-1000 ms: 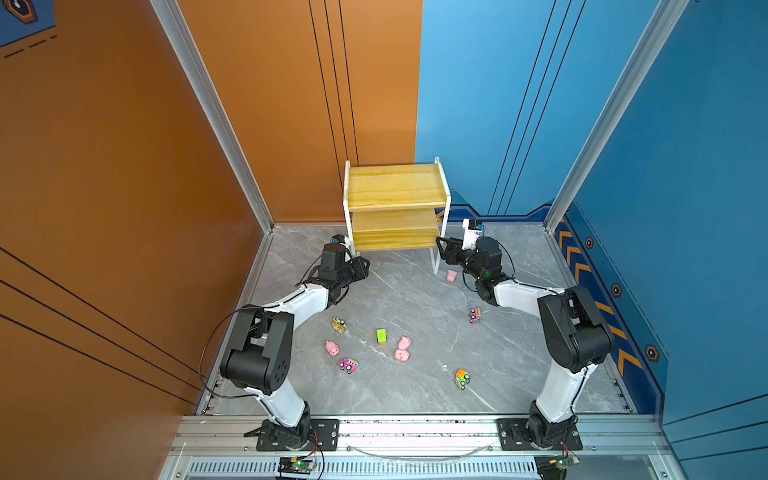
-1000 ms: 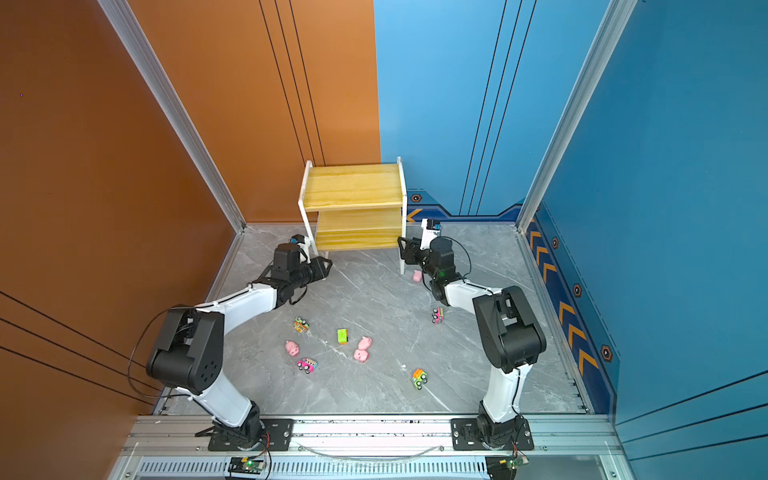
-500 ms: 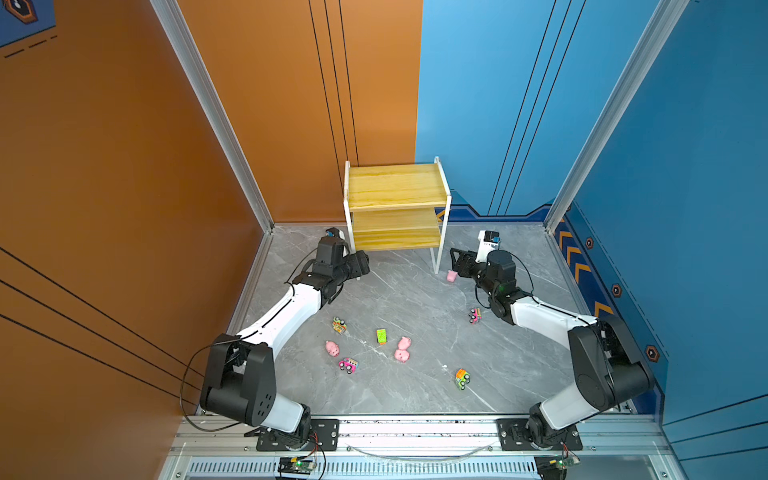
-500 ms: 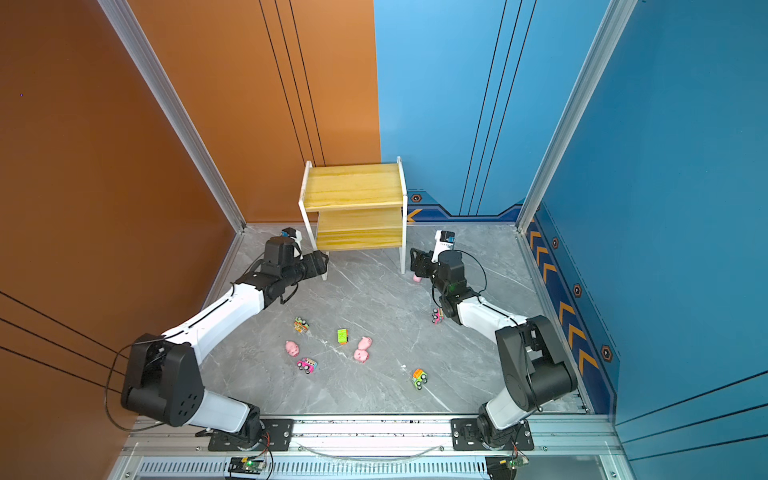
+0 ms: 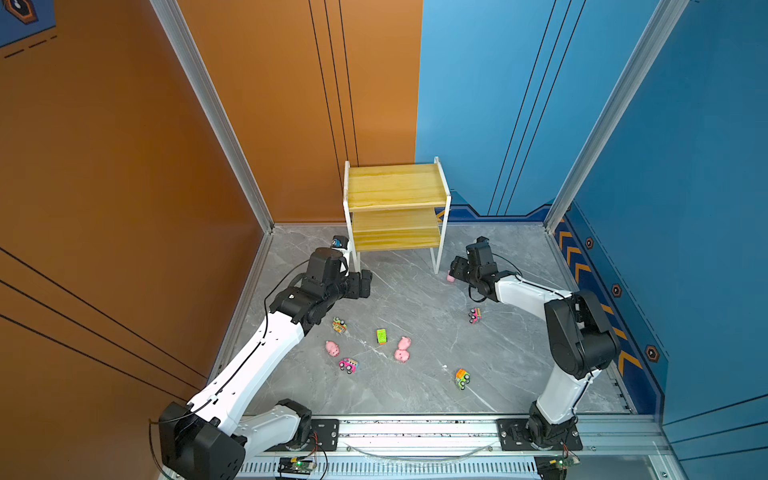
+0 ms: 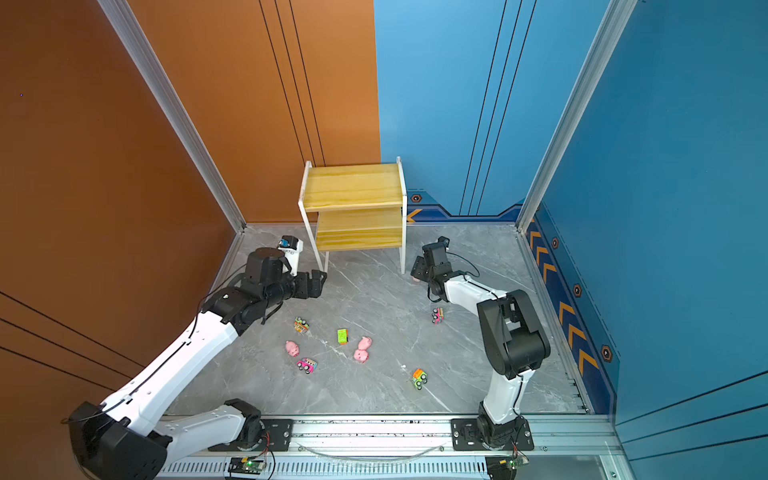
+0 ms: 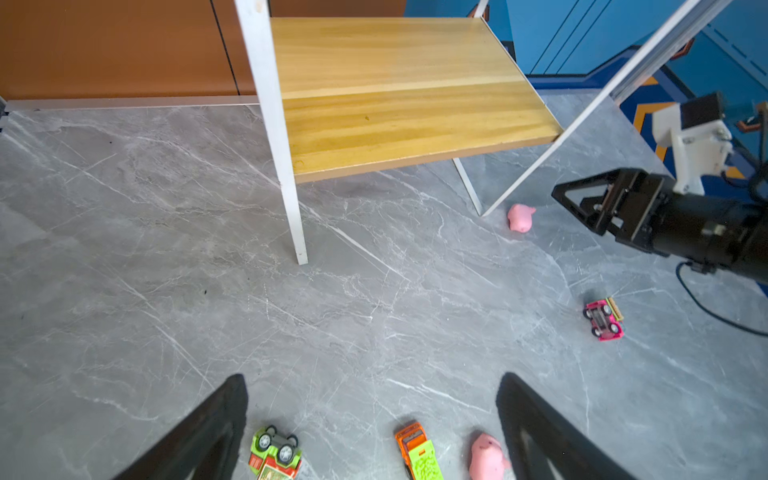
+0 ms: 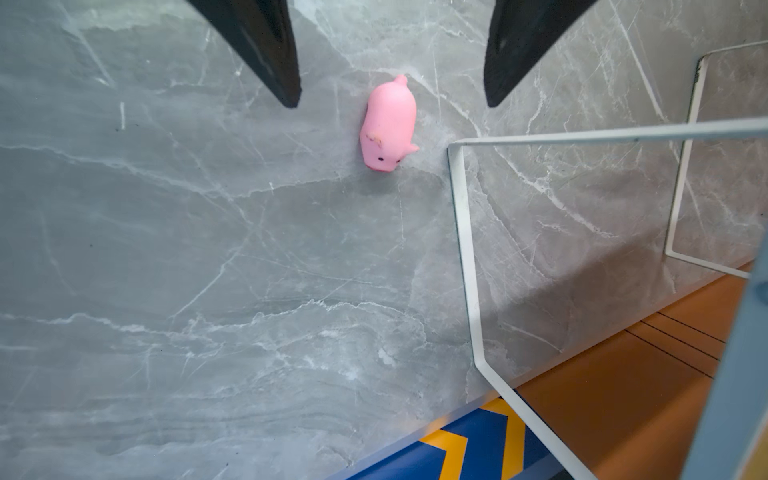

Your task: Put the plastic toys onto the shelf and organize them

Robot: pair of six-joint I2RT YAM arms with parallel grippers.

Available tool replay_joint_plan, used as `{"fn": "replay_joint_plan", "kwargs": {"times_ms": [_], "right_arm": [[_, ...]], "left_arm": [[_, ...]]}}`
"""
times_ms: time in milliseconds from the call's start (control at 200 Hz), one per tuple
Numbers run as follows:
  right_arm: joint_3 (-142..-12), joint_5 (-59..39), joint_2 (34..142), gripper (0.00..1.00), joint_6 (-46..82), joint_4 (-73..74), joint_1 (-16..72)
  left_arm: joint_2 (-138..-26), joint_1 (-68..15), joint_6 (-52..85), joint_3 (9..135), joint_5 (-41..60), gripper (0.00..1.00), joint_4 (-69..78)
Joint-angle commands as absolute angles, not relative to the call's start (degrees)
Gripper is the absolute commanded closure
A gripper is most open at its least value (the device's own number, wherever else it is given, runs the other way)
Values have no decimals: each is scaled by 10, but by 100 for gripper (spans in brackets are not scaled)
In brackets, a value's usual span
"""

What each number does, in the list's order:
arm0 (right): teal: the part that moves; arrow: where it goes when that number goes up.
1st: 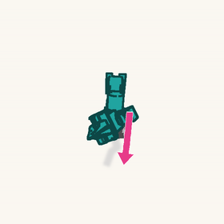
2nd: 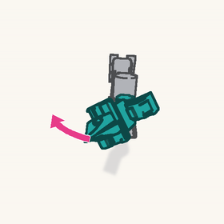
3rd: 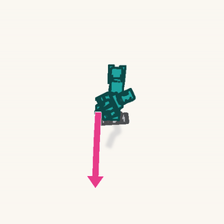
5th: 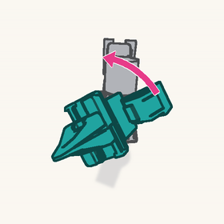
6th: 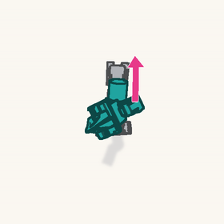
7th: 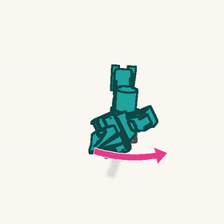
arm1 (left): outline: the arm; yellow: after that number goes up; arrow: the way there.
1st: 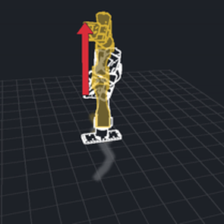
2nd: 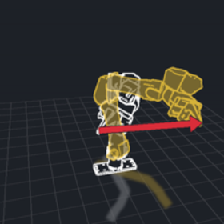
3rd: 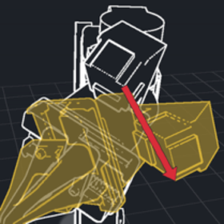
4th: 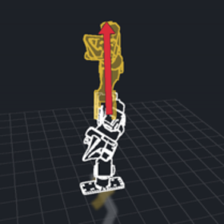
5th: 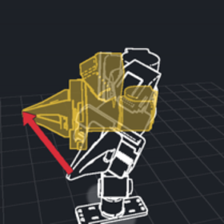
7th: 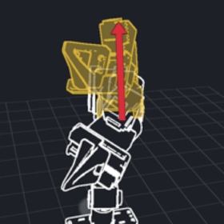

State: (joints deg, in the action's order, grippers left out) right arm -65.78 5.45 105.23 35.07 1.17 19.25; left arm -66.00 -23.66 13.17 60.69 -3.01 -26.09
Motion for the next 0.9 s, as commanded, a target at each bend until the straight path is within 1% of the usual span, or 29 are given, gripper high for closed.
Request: {"fn": "replay_joint_plan", "kwargs": {"times_ms": [0, 45, 290, 390, 435, 651, 806, 891], "right_arm": [[-698, 76, 1086, 29, 379, -61, 195], [-709, 76, 1098, 29, 382, -67, 196], [-778, 92, 1166, 30, 386, -111, 209], [-795, 95, 1184, 34, 393, -121, 212], [-802, 96, 1197, 37, 396, -123, 214], [-812, 105, 1215, 59, 396, -132, 214], [-793, 100, 1192, 69, 375, -130, 215], [-765, 96, 1146, 73, 362, -130, 215]], "left_arm": [[-661, -238, 95, 594, -40, 5, -288], [-666, -236, 91, 576, -40, 5, -287], [-683, -223, 101, 570, -3, 7, -282], [-682, -221, 108, 569, 11, 7, -279], [-681, -221, 109, 567, 14, 8, -279], [-673, -220, 110, 563, 12, 8, -280], [-670, -221, 114, 562, 17, 8, -280], [-669, -221, 116, 561, 23, 8, -280]]}}
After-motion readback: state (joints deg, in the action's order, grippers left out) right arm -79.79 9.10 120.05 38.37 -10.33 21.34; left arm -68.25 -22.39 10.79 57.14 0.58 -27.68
